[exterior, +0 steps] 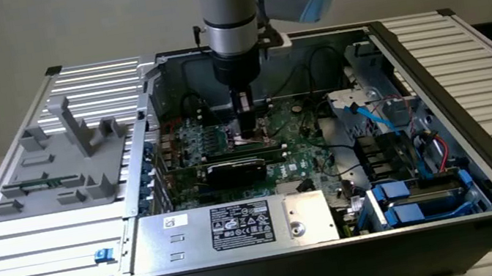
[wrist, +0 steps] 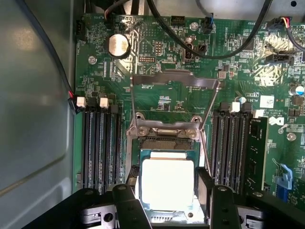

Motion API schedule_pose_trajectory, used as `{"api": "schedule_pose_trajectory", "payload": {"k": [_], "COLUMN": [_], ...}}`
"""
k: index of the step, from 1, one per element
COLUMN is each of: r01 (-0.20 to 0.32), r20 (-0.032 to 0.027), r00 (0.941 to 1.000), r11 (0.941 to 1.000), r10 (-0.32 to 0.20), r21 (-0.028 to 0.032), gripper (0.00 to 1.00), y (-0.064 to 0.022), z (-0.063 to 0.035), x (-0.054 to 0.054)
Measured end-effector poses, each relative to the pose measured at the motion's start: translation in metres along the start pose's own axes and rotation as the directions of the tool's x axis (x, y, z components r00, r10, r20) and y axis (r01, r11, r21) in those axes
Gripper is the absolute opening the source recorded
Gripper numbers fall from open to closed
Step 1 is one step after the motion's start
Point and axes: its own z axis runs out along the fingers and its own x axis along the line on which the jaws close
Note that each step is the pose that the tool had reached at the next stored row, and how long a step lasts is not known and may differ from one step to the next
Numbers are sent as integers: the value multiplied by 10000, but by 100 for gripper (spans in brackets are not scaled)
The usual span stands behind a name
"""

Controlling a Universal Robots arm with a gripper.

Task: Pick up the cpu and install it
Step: 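Place the cpu into insertion slot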

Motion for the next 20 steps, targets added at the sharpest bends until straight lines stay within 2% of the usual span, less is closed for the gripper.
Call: {"api": "schedule_pose_trajectory", "payload": {"k": [6, 8, 12, 16, 20], "r01": [-4, -4, -3, -5, -6], "r20": [-8, -6, -6, 24, 124], "r00": [10000, 10000, 10000, 10000, 9999], "r11": [9998, 9996, 9996, 9996, 9996], "r10": [4, 4, 4, 4, 2], "r21": [222, 270, 285, 292, 297], "gripper": [56, 56, 56, 56, 56], "y": [0, 2, 12, 38, 40], "z": [64, 70, 73, 76, 82], "x": [11, 11, 11, 16, 45]}}
